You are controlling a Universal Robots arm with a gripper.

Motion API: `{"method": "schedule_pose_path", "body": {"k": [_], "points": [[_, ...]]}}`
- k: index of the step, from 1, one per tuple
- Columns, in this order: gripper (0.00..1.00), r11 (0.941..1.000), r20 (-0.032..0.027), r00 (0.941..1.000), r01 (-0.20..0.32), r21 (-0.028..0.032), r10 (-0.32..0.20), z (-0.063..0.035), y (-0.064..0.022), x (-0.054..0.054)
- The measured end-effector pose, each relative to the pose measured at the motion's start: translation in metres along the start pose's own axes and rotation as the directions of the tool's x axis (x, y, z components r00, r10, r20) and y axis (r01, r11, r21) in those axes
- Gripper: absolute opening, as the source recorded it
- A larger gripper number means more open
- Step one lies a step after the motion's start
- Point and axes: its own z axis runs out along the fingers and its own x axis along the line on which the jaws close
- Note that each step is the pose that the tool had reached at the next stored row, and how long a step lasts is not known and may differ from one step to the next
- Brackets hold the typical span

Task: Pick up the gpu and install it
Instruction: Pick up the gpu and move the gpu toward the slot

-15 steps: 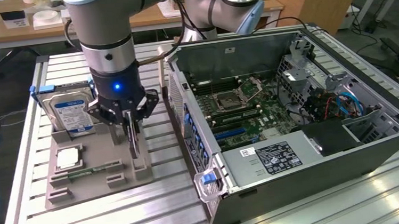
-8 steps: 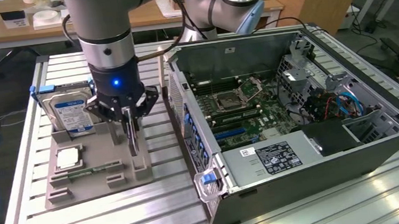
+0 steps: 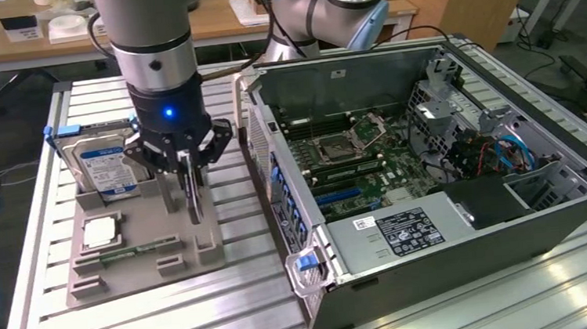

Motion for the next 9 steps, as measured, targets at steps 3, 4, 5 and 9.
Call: {"method": "schedule_pose_path", "body": {"k": [3,4,5,9], "points": [[0.28,1.0,-0.0001,1.0,0.0,-0.0016,0.0,-0.0041,0.0,0.0],[0.28,1.0,-0.0002,1.0,0.0,-0.0021,0.0,-0.0055,0.0,0.0],[0.28,1.0,-0.0002,1.0,0.0,-0.0026,0.0,-0.0068,0.0,0.0],[0.28,1.0,-0.0004,1.0,0.0,-0.0044,0.0,-0.0115,0.0,0.0]]}}
